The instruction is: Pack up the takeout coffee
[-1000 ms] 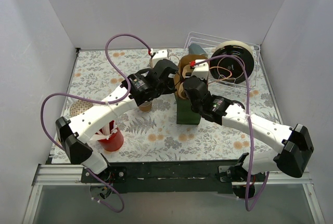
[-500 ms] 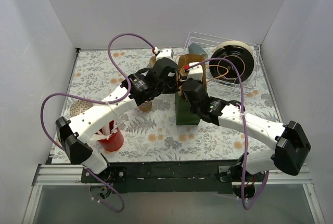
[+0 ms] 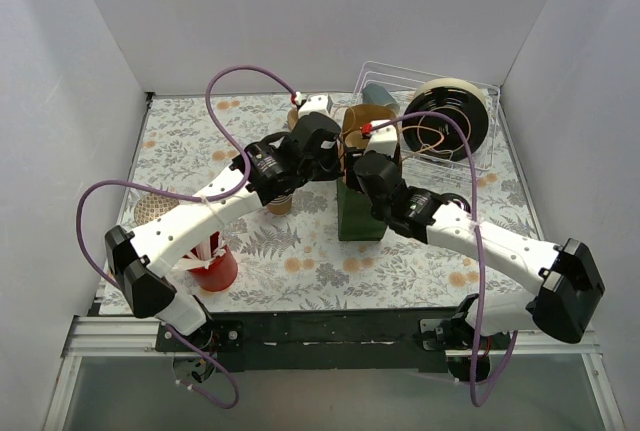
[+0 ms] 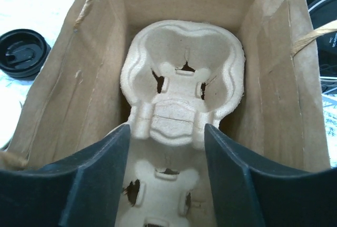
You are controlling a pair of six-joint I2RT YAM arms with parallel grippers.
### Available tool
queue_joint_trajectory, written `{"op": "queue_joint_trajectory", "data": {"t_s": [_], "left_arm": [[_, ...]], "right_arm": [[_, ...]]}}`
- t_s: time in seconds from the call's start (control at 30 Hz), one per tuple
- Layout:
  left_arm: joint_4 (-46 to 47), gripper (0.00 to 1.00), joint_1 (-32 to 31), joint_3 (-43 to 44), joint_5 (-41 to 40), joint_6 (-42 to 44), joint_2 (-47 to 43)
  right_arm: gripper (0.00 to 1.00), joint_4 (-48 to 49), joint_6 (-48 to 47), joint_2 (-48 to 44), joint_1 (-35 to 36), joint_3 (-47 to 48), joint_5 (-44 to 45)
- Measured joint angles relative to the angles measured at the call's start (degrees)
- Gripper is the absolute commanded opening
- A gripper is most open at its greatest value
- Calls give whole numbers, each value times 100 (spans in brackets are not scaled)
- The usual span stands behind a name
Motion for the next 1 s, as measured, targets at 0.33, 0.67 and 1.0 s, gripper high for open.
{"op": "queue_joint_trajectory", "data": {"t_s": [0.33, 0.67, 1.0], "left_arm": [[-15, 0, 0, -85, -39, 46, -70], [166, 0, 4, -273, 575, 719, -356], [986, 0, 20, -1880, 1910, 1725, -2044]], "right_arm": [[66, -544, 428, -608, 0, 501, -461], [44, -1644, 664, -756, 0, 1840, -772], [39, -2122, -1263, -898, -208, 1950, -2310]]}}
